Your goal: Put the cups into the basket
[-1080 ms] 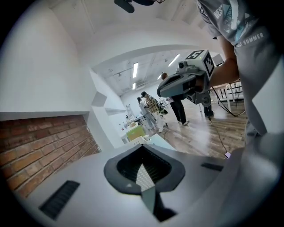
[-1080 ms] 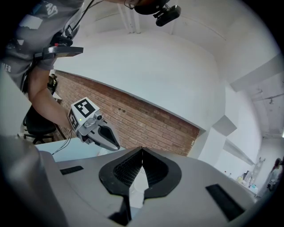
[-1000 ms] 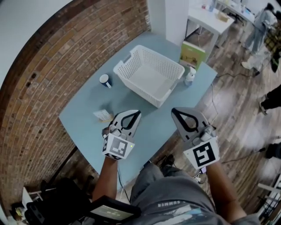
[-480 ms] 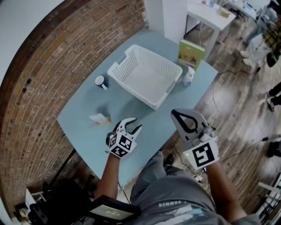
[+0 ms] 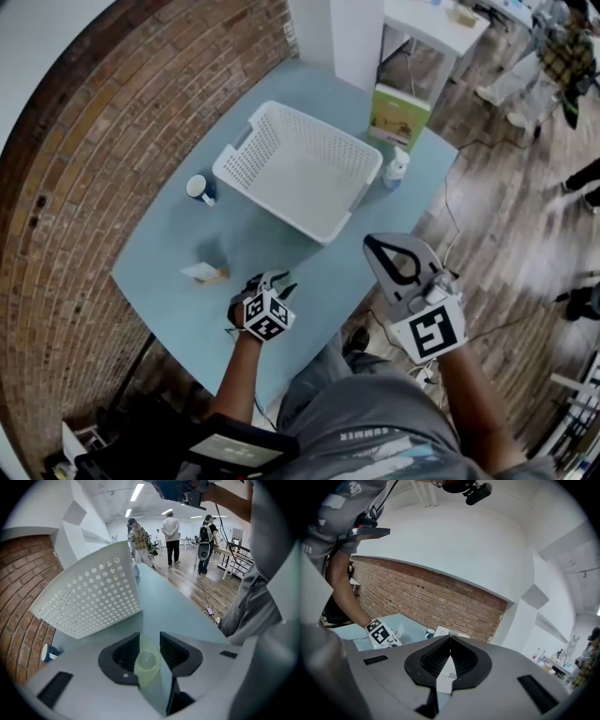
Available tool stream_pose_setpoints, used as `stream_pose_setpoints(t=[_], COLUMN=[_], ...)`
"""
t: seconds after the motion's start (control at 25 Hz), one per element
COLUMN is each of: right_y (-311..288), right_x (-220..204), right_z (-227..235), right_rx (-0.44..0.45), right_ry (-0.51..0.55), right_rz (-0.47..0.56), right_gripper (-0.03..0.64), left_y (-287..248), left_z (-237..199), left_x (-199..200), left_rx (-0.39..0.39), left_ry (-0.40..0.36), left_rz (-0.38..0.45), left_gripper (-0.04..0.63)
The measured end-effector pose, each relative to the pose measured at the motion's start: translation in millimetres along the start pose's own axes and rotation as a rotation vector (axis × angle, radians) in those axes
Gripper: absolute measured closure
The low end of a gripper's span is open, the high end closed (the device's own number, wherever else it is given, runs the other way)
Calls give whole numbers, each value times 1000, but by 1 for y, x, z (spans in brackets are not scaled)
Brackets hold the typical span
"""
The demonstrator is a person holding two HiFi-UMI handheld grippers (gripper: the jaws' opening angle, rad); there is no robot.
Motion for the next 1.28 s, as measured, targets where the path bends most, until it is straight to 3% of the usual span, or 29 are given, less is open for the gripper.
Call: stream_pose_setpoints(t=[0.12,0.32,0.88,1.28], right_y=[-7,-17,-23,-12], right_x=[-5,-9,-7,-9], right_z=[1,-1,-10,-11], right_rx=[2,13,28,14], right_ry=[-14,-22,-20,-29], right_rz=[-21,-27,-32,-13], right_gripper=[604,604,604,604], left_y=[-9,-17,-4,62], left_z=[-1,1,-4,-44], left_x=[-2,-13,-17,24], left_rx=[-7,2,-15,135], left_ry=[-36,-32,-65,-140], left_rz=[-57,-114,-99,-18], left_gripper=[465,465,535,543])
Point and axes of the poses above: the fingertips, and each gripper's own axes: y backward along the fingers, z to its right, x out of its top, the point moved 8 cm from there along y, backward along the fingers, and after that the axes turned 5 degrees about -y, right-handed, at the moved point
